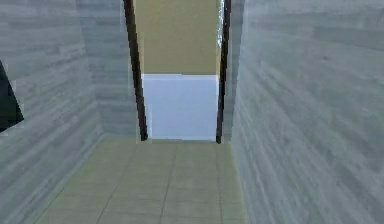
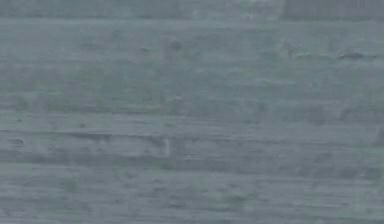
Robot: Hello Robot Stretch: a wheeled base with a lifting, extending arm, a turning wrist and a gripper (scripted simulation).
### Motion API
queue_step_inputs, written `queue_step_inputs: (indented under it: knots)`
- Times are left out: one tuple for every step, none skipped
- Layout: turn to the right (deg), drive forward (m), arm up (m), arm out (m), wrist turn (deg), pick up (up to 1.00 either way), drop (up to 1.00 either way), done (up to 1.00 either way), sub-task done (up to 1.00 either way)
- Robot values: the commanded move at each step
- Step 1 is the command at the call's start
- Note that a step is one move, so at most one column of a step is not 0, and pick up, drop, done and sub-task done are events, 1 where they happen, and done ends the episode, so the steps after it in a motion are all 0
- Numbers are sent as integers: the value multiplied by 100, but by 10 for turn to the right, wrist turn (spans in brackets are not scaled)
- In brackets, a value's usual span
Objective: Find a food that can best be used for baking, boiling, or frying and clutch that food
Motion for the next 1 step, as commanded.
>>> queue_step_inputs:
  knots:
    - [0,15,0,0,0,0,0,0,0]
